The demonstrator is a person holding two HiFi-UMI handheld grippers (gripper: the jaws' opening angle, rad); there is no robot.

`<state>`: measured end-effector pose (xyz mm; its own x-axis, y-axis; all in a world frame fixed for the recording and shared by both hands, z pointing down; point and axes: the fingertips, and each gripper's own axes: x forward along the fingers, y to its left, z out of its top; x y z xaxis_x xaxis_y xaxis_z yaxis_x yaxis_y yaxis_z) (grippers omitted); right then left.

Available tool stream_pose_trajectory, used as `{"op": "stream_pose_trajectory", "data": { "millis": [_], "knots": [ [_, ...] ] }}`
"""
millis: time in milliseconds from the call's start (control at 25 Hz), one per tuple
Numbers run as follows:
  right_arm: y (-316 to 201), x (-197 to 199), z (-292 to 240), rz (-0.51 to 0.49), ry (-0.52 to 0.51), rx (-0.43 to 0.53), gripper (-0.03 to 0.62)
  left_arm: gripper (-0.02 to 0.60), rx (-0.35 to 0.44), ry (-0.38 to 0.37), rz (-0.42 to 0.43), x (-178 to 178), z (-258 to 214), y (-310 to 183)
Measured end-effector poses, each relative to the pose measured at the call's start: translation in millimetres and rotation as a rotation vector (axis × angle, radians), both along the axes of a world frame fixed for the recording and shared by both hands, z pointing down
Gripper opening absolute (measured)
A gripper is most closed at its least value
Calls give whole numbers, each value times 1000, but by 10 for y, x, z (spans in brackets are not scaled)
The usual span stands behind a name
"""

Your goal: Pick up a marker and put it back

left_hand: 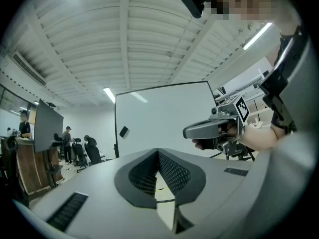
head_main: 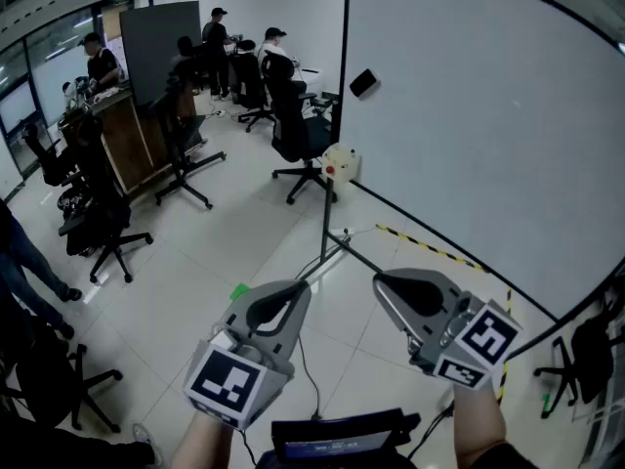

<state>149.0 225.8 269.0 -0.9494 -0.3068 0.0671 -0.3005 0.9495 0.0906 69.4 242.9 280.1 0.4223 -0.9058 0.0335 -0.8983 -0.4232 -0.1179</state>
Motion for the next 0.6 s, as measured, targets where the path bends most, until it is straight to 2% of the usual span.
{"op": "stream_pose_trajectory", "data": {
  "millis": [120, 240, 360, 600],
  "knots": [
    [92, -295, 132, 21, 22, 10, 11, -2, -3, 34, 22, -287, 59, 33],
    [99, -463, 251, 40, 8, -31, 11, -2, -4, 47, 35, -498, 111, -27],
    [-21, -471, 317, 68, 2, -70, 11, -2, -4, 49, 43, -561, 122, -142],
    [-513, -409, 290, 90, -51, -81, 11, -2, -21, 49, 24, -561, 136, -534]
  ]
}}
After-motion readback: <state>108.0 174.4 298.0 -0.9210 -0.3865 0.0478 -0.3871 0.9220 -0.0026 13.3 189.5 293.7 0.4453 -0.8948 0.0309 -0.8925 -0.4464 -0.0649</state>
